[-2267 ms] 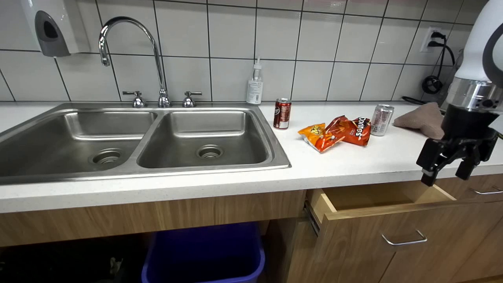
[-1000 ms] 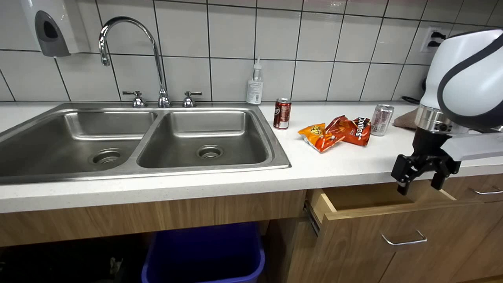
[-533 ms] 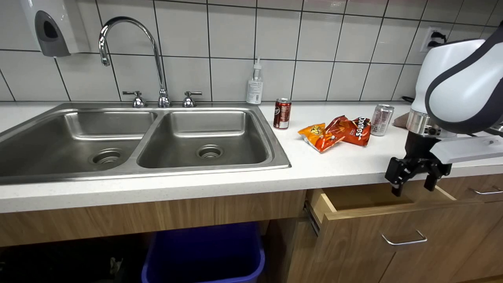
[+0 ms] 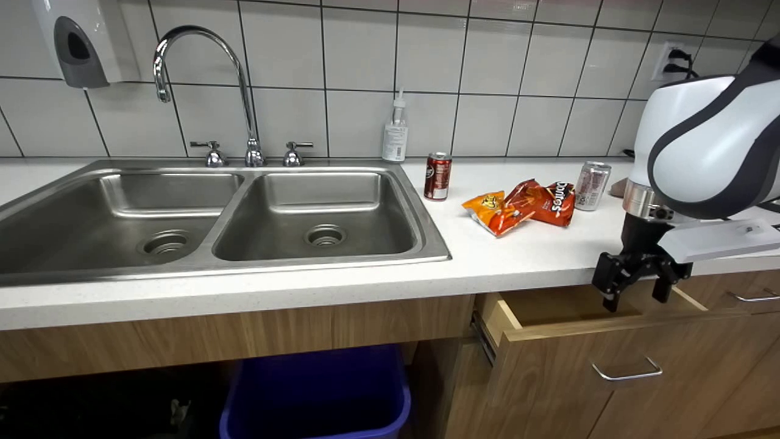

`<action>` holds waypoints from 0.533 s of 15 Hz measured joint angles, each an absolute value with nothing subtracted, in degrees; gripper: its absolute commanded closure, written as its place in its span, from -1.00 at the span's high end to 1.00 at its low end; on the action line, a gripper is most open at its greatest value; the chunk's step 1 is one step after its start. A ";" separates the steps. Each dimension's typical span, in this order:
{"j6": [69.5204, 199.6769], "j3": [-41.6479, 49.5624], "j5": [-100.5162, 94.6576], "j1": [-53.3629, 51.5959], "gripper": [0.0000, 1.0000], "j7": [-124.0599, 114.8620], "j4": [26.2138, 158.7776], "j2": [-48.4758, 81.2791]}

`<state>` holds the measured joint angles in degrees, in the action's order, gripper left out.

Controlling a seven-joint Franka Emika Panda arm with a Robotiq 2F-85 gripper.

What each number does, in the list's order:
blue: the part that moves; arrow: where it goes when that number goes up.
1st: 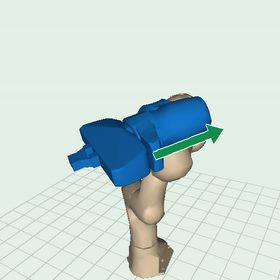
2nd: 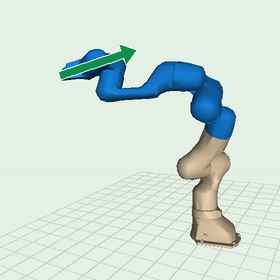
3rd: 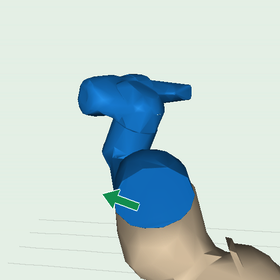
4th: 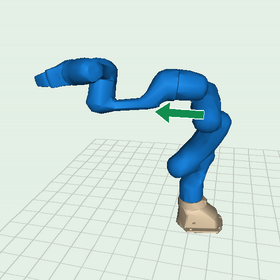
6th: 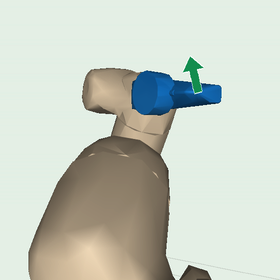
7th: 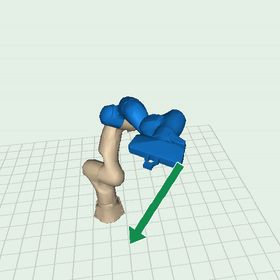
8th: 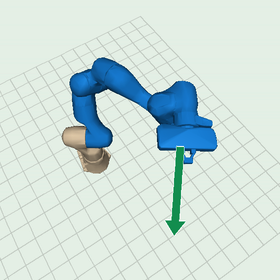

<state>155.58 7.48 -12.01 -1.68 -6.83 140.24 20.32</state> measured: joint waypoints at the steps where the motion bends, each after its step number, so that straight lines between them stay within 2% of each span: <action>1: 155.69 7.52 -12.01 -1.81 1.00 -6.84 140.10 20.61; 8: 156.30 8.30 -12.01 -2.87 1.00 -6.85 138.72 22.56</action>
<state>156.30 8.30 -12.01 -2.87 -6.85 138.72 22.56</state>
